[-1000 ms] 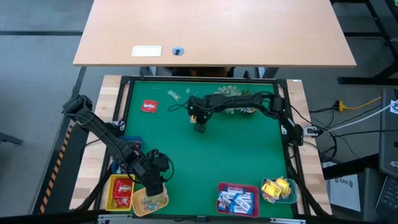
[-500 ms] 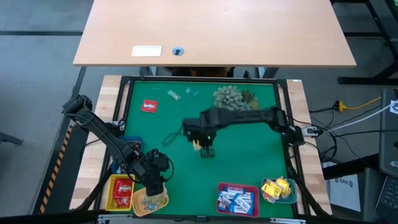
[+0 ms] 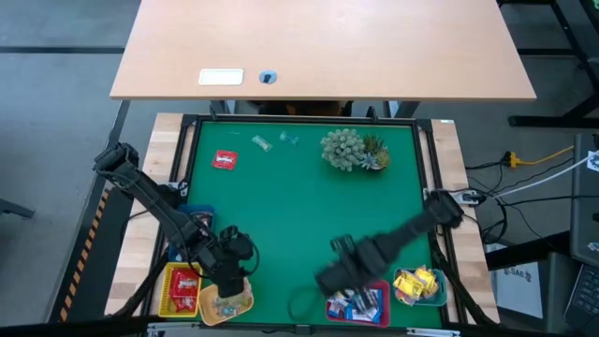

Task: Sort candy
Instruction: Put the yellow candy into the green bin

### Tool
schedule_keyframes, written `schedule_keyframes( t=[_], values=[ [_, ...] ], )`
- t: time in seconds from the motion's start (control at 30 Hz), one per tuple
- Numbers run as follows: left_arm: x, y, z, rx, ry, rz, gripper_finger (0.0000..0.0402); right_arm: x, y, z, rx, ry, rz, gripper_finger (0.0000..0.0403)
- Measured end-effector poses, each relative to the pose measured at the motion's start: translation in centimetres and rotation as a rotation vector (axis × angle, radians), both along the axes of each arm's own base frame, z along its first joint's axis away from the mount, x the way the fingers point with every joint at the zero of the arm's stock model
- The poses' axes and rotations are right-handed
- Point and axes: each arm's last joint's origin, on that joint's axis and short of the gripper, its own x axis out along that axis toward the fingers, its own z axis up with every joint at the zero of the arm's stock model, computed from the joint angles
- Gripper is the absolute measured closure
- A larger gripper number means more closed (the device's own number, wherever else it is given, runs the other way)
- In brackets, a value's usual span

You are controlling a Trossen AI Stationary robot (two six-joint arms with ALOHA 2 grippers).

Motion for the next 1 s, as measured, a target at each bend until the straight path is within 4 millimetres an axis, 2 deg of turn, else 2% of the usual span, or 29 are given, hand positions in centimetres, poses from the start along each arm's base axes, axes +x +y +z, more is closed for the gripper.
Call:
schedule_keyframes(
  t=[0.17,0.33,0.5,0.7,0.87,1.0],
  values=[
    [-0.1,-0.4,0.1,0.001,-0.031,-0.004,0.0202,-3.9,4.6,-1.5,-0.113,0.010,-0.007,0.0382],
    [-0.1,-0.6,0.2,-0.014,-0.048,-0.005,0.0202,-7.7,6.9,-3.3,-0.179,0.090,-0.077,0.0382],
    [0.0,-0.6,0.3,0.002,-0.069,0.013,0.0202,-11.5,7.5,-4.4,-0.253,0.143,-0.183,0.0382],
    [0.1,-0.6,0.4,0.010,-0.088,0.024,0.0201,-15.8,7.3,-6.2,-0.365,0.184,-0.302,0.0382],
    [0.1,-0.6,0.4,0.009,-0.089,0.024,0.0201,-18.0,7.6,-8.0,-0.421,0.278,-0.329,0.0382],
    [0.1,-0.6,0.4,0.009,-0.089,0.025,0.0201,-18.9,7.6,-8.8,-0.438,0.343,-0.317,0.0382]
  ],
)
